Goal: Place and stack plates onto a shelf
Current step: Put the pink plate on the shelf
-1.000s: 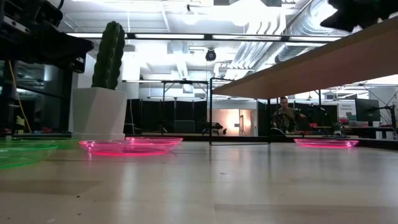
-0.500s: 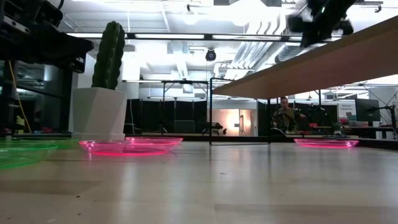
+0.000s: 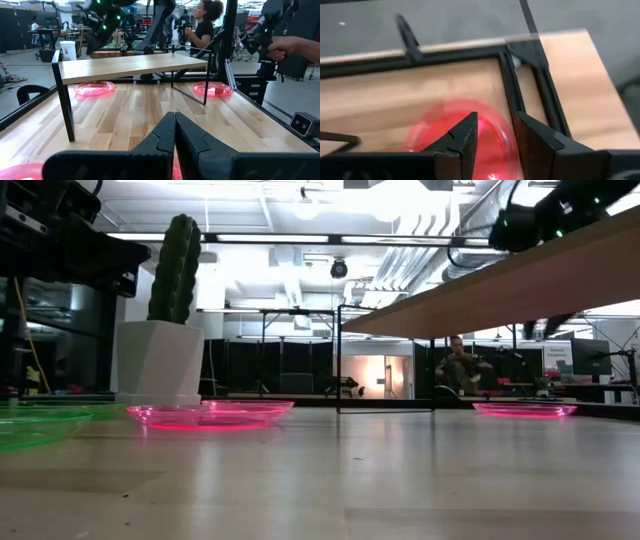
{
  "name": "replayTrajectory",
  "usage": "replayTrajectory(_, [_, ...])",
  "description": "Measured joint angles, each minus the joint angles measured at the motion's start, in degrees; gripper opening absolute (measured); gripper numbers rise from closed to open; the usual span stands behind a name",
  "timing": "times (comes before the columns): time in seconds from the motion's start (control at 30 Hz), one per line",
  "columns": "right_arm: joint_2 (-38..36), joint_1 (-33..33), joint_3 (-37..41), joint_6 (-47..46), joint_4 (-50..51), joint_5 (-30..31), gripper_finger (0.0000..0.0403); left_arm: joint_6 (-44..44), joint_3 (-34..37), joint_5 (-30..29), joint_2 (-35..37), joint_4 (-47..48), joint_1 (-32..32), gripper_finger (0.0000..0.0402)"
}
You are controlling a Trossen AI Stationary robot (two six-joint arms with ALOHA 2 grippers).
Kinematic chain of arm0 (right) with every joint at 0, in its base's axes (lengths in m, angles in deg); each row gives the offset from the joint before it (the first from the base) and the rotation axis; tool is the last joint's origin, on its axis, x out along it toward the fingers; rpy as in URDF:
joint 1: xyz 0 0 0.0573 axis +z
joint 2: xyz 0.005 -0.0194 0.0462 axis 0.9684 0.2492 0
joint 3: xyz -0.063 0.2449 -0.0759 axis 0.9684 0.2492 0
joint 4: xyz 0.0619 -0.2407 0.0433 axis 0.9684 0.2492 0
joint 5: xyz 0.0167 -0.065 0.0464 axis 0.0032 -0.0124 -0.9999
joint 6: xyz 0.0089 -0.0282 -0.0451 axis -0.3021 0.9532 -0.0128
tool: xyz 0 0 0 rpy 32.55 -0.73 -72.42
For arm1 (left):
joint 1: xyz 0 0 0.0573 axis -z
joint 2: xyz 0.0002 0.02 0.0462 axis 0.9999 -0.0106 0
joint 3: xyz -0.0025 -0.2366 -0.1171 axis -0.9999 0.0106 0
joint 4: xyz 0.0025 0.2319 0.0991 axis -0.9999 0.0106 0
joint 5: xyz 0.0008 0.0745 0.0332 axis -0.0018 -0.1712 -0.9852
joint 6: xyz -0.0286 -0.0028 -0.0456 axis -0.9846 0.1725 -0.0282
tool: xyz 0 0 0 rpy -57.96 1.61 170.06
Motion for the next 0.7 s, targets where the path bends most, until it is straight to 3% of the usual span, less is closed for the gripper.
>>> replayTrajectory(0.33, [-0.7,0.0,10.6,-14.4,0.1,-1.3,0.0124,0.0,0.0,0.0,0.0,0.0,0.0,0.0])
replayTrajectory(0.7, [-0.6,0.0,14.7,-20.4,1.2,-7.3,0.0124,0.0,0.0,0.0,0.0,0.0,0.0,0.0])
